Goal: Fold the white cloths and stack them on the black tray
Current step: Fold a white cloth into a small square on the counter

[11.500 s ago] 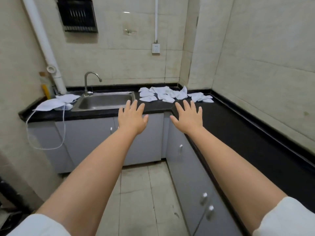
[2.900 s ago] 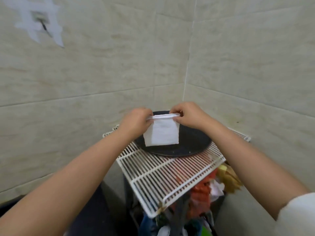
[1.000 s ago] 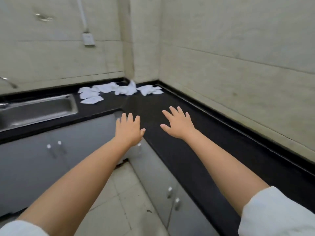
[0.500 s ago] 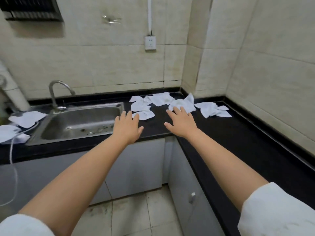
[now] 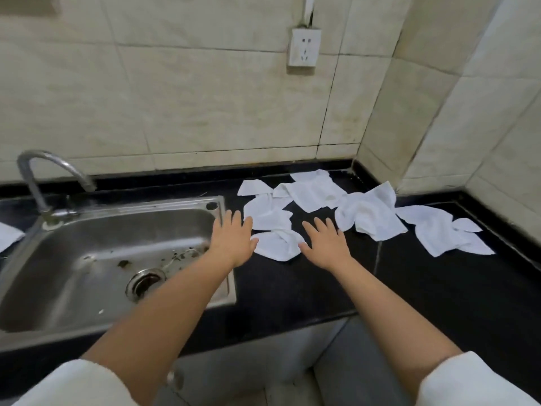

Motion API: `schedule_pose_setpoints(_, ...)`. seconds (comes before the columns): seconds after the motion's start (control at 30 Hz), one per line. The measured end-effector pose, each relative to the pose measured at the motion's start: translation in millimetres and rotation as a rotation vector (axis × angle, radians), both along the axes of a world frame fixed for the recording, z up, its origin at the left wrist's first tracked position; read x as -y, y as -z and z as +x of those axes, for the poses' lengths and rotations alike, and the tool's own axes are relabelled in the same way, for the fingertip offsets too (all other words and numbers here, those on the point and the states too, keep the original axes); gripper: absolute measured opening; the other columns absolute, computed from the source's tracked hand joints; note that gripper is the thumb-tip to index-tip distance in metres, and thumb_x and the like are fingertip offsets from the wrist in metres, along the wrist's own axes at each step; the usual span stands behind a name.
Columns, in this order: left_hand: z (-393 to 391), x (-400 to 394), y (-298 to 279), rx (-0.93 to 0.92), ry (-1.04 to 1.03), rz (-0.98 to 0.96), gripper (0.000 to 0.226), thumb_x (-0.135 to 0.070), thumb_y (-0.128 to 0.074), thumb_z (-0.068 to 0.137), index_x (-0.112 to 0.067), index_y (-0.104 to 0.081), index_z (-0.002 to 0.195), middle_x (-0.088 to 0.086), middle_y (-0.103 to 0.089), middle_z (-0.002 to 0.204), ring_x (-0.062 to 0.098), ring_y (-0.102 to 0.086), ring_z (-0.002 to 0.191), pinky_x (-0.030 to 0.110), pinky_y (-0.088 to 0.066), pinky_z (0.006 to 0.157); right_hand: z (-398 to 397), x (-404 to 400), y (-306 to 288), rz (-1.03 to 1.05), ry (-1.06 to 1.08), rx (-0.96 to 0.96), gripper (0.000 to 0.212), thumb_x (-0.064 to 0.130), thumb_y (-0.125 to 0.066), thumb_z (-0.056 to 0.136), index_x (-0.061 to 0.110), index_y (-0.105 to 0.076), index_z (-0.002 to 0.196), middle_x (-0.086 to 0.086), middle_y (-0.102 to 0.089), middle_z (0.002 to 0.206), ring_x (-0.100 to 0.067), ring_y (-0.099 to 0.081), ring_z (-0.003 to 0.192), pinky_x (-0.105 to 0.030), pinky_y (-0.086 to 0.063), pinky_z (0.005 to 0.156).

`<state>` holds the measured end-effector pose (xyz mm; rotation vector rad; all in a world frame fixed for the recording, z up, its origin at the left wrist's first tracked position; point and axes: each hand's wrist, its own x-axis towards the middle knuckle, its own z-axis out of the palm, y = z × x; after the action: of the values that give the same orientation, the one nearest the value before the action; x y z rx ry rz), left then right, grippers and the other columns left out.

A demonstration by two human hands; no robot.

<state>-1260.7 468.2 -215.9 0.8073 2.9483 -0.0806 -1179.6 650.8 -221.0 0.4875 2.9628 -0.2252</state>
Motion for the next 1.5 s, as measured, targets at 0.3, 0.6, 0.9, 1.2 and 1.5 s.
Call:
schedule_pose_setpoints(0.3, -101, -53, 94, 0.209, 0.137, -0.062, 0.056, -0.040, -0.030, 0.099, -0.013, -0.018, 0.146, 0.012, -0.015, 0.154, 0.029, -0.010, 0.144, 0.045, -0.017, 0.116, -78, -29, 88, -0.165, 0.192, 0.187, 0.056, 0.037, -0.035, 0.097, 0.021, -0.017, 0.147, -0.004, -0.017, 0.156, -0.027, -0.005, 0.145, -0.051, -0.007, 0.116)
schedule_pose_setpoints(0.6, -138, -91, 128, 0.129, 0.153, -0.054, 0.028, -0.023, -0.039, 0.098, -0.021, -0.056, 0.120, -0.004, -0.046, 0.134, 0.020, -0.026, 0.138, 0.046, -0.004, 0.117, -102, -54, 100, -0.293, 0.186, 0.073, 0.021, 0.015, -0.048, 0.090, 0.011, -0.067, 0.098, -0.002, -0.063, 0.093, -0.022, -0.055, 0.101, -0.045, -0.019, 0.113)
schedule_pose_setpoints(0.9, -142, -89, 60, 0.322, 0.302, 0.398, 0.031, -0.020, -0.044, 0.097, -0.002, -0.063, 0.081, 0.007, -0.059, 0.075, 0.021, -0.055, 0.075, 0.028, -0.035, 0.064, -75, -92, 43, -0.415, 0.145, -0.050, 0.007, 0.012, -0.044, 0.093, 0.008, -0.050, 0.092, -0.006, -0.053, 0.079, -0.021, -0.050, 0.074, -0.028, -0.035, 0.065)
schedule_pose_setpoints(1.2, -37, -237, -15, 0.412, 0.714, 0.678, 0.039, -0.029, -0.044, 0.092, 0.002, -0.059, 0.073, 0.018, -0.061, 0.075, 0.030, -0.056, 0.075, 0.038, -0.039, 0.067, 57, -167, -41, -0.196, 0.593, -0.311, 0.017, 0.009, -0.047, 0.091, -0.001, -0.057, 0.098, -0.016, -0.063, 0.091, -0.029, -0.056, 0.084, -0.030, -0.036, 0.068)
schedule_pose_setpoints(1.5, 117, -340, -24, 0.336, 1.181, 0.616, 0.030, -0.020, -0.041, 0.098, 0.000, -0.061, 0.090, 0.016, -0.062, 0.087, 0.031, -0.055, 0.085, 0.040, -0.040, 0.070, 265, -182, -57, 0.142, 0.932, -0.502, 0.013, 0.003, -0.047, 0.088, -0.002, -0.059, 0.092, -0.018, -0.061, 0.094, -0.033, -0.054, 0.089, -0.032, -0.036, 0.073)
